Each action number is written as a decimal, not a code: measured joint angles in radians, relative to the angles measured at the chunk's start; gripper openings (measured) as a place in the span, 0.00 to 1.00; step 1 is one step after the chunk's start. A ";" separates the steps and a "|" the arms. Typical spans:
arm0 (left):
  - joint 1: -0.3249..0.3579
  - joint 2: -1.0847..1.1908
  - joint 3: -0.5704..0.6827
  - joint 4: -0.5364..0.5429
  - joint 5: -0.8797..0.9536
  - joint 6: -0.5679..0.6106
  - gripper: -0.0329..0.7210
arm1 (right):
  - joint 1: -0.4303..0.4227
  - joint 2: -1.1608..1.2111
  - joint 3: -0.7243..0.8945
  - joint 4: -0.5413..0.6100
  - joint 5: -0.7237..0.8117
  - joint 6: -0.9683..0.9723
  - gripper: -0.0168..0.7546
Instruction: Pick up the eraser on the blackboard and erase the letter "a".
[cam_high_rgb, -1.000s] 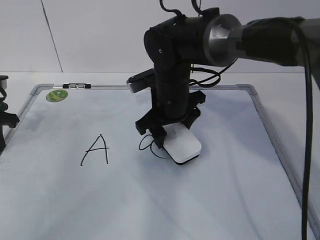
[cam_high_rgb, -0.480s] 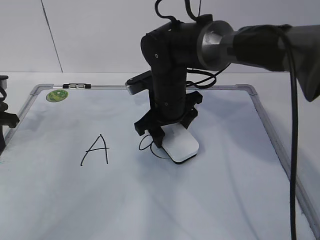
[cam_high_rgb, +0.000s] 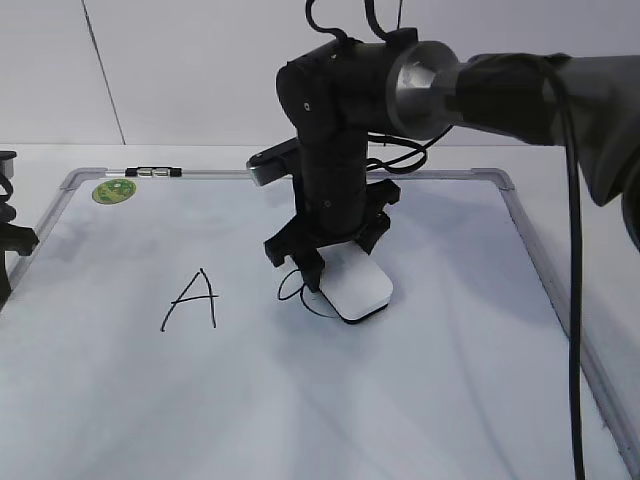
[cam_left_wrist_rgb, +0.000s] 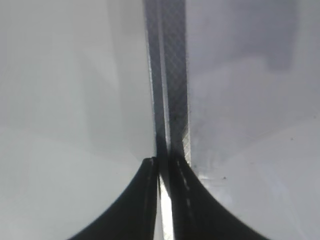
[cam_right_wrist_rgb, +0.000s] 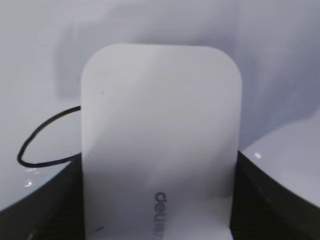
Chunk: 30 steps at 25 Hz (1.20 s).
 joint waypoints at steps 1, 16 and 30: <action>0.000 0.000 0.000 0.000 0.001 0.000 0.12 | 0.000 0.000 0.000 0.014 0.000 -0.009 0.71; 0.000 0.000 0.000 0.000 0.001 0.000 0.11 | 0.106 0.020 -0.014 0.107 -0.001 -0.031 0.71; 0.000 0.000 0.000 0.000 0.001 0.000 0.11 | 0.110 0.061 -0.107 0.007 0.020 -0.020 0.71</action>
